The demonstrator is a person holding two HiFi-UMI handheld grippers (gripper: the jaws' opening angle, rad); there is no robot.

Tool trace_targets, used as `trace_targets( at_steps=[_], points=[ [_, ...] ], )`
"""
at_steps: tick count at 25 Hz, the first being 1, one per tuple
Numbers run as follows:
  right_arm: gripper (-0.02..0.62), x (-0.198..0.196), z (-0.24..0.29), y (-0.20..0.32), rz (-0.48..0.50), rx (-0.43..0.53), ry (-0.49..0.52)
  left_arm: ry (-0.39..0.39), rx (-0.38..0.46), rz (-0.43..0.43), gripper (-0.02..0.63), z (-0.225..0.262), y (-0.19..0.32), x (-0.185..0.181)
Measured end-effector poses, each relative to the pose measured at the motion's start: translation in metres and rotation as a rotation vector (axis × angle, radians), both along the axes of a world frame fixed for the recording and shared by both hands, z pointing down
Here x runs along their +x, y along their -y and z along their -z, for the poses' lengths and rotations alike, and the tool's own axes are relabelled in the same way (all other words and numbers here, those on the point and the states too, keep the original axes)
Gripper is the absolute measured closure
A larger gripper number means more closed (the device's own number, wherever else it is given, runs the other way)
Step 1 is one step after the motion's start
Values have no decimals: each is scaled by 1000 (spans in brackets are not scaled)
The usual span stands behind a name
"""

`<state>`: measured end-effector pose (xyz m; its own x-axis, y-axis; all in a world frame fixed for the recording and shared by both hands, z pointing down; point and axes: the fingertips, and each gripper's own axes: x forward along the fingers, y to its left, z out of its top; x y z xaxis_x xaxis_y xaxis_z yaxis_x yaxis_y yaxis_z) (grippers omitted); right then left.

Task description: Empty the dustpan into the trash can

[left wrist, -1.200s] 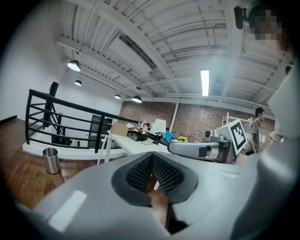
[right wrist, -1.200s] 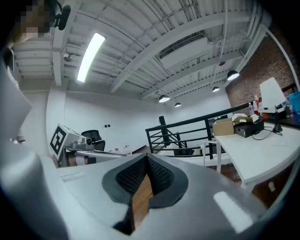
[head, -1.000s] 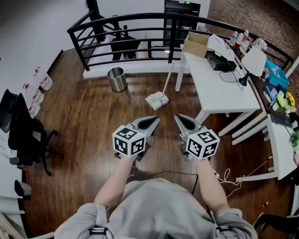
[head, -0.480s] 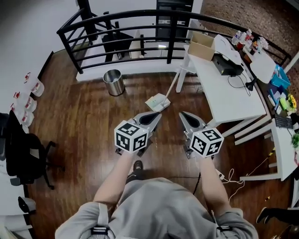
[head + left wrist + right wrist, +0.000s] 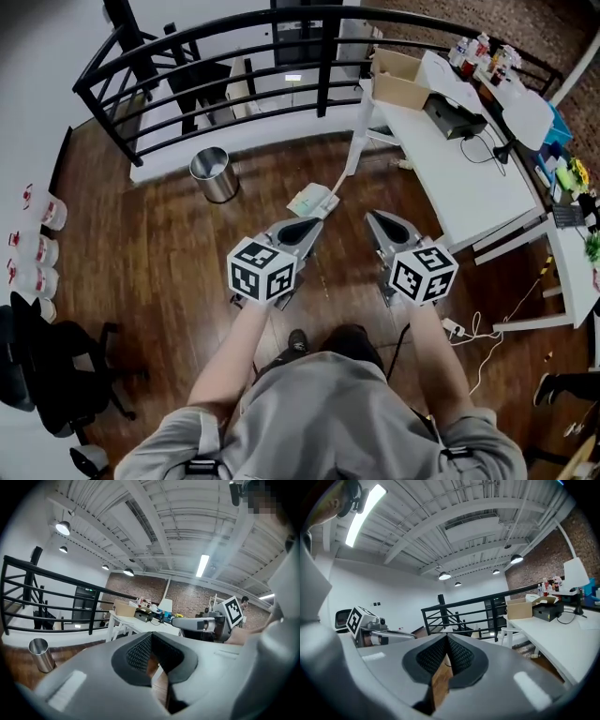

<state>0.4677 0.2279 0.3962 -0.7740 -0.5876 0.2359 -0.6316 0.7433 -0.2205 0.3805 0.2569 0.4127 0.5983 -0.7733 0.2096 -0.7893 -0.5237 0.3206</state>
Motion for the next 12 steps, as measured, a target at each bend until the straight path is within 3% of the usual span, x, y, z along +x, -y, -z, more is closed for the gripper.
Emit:
trace_targets(
  at_steps=[6,12],
  points=[
    [597,-12,-19,44,-30,-32,-11,-11,-30,-37,601,-18,46,-9],
    [597,-20,-37,122,-40,-24,-23,5,-48,-24,601,-37,119,-25]
  ],
)
